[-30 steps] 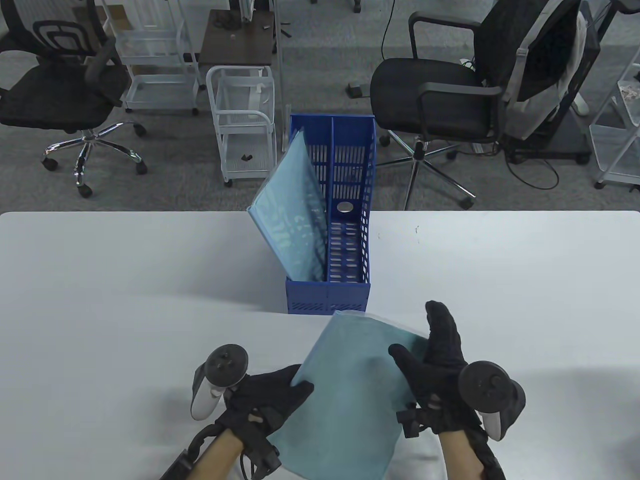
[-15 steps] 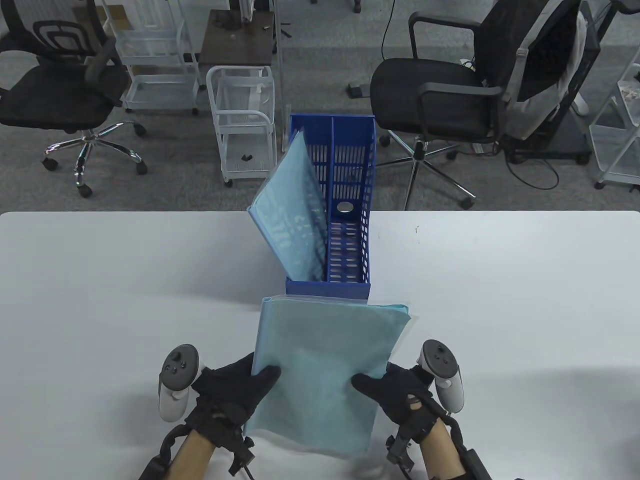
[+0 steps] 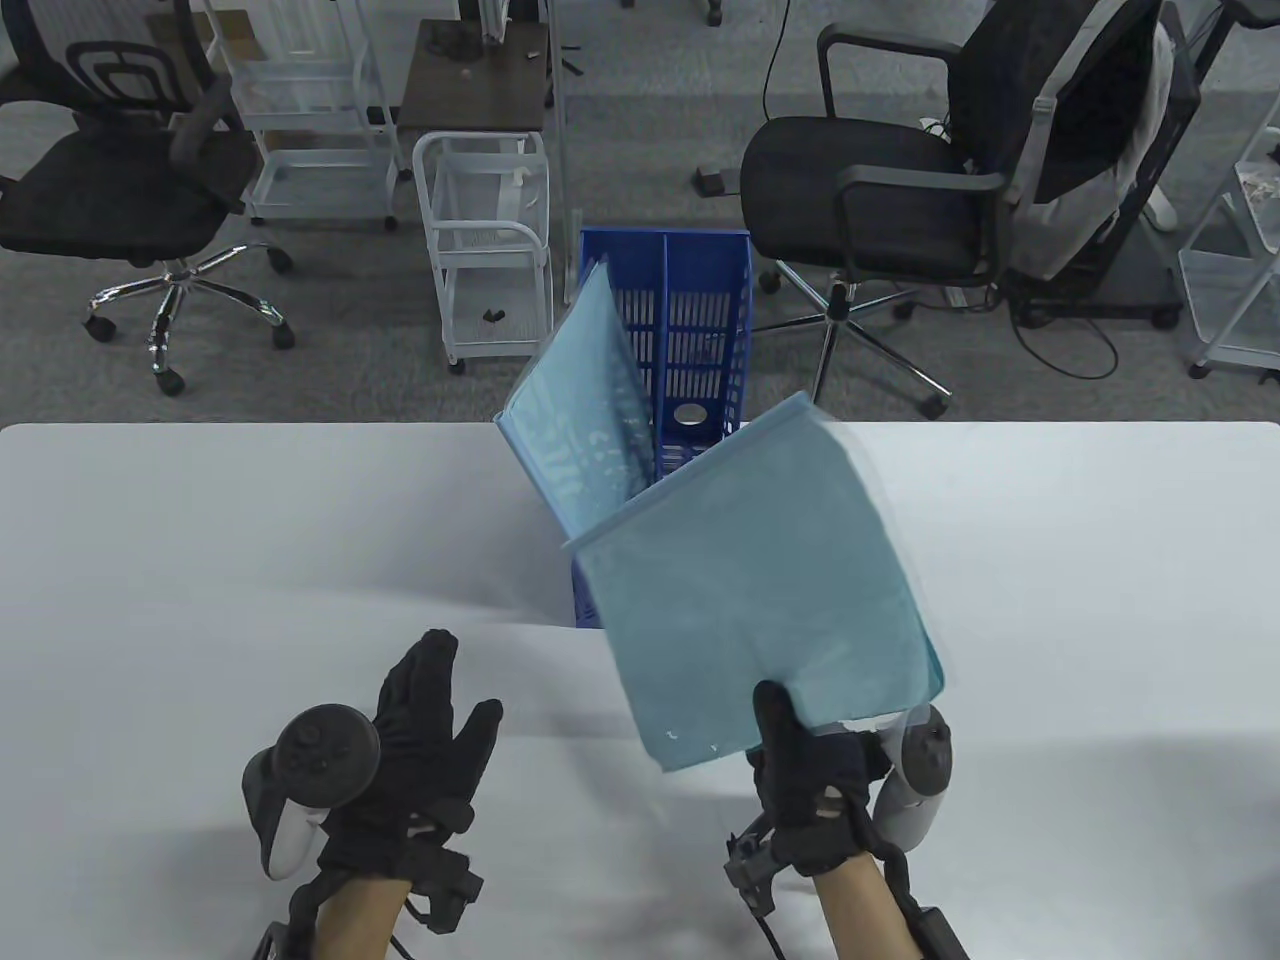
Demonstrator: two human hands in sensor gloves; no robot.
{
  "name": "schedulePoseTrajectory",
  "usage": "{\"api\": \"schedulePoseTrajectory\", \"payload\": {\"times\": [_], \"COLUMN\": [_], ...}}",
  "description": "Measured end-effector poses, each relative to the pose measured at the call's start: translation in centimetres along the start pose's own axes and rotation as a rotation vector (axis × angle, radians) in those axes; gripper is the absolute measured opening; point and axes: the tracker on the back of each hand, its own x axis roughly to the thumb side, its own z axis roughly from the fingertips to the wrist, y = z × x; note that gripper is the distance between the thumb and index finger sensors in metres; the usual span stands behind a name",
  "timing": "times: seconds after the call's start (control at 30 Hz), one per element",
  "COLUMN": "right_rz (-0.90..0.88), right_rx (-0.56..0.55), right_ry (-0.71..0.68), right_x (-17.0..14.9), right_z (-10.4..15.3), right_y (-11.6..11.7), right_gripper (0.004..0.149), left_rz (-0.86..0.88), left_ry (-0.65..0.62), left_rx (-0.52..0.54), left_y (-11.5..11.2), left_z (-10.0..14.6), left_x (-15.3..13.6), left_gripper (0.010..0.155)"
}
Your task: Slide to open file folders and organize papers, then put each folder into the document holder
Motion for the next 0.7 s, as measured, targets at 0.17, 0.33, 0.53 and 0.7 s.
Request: {"api": "schedulePoseTrajectory", "payload": {"times": [0.17,0.33,0.53,0.7], "right_rz": [0.183,0.448,0.513,0.547], "right_rx": [-0.134,-0.189,-0.204,-0.177], "right_ry": [-0.137,-0.062,0.064,0.213], "right_x": [4.0,4.0,1.2,-1.5], "right_z": [-2.6,-7.2,-10.5,-12.3], "right_y": [-0.8,-0.2,0.3,0.4], "right_gripper": [0.059,0.059,0.058,0.06], "left_rz": [-0.065,-0.158,-0.174,-0.166], "left_ry": [0.041,0.076,0.089,0.091], "left_rx": [0.004,-0.04,-0.069,-0.072], "left_y": [-0.3,-1.2,-1.6,-1.5], "left_z": [-0.2,-0.5,-0.8,-0.8], "left_x": [-0.2,-0.2,-0.4,-0.4], "left_gripper": [0.082,0.082,0.081,0.081]}}
